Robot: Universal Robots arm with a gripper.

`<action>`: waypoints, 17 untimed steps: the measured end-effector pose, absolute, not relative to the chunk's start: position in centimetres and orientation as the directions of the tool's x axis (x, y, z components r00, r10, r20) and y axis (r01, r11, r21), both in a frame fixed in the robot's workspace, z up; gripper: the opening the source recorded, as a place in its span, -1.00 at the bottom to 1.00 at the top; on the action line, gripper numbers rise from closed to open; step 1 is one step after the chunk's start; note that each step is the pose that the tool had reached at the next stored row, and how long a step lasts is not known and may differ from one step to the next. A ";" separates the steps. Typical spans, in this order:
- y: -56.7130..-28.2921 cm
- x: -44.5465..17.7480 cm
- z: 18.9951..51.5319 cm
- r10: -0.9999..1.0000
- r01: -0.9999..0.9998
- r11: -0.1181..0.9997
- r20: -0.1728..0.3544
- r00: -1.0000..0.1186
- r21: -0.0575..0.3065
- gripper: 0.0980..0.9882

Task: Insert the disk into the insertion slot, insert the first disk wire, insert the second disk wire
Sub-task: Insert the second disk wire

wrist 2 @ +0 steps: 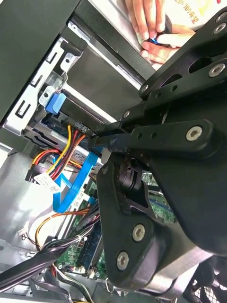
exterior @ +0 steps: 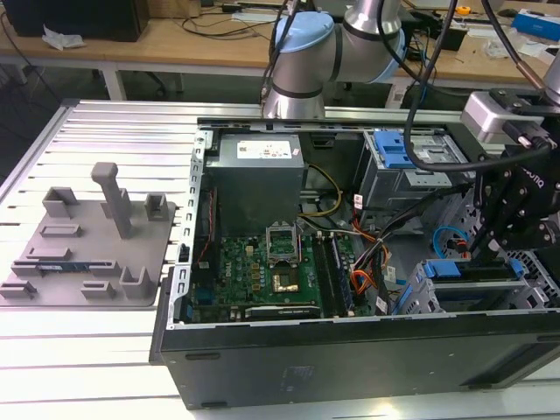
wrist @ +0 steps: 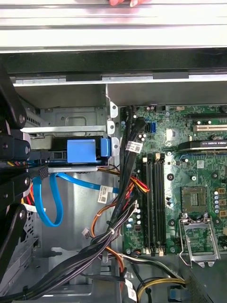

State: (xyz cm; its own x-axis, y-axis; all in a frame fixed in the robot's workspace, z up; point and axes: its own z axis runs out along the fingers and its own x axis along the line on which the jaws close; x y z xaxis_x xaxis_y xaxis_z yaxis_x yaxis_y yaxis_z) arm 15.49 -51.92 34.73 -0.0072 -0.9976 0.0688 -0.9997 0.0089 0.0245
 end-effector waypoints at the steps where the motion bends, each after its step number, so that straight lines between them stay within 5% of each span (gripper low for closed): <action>1: -51.9 15.5 34.7 -0.998 -1.000 0.007 0.069 -0.006 0.025 -0.86; 17: -51.9 15.6 34.0 -0.998 -1.000 0.002 0.069 -0.001 0.024 -0.86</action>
State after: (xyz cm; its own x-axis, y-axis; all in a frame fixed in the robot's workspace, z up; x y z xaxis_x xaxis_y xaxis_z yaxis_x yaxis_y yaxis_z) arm 15.59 -51.94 33.95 -0.0006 -0.9976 0.0694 -0.9997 0.0023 0.0245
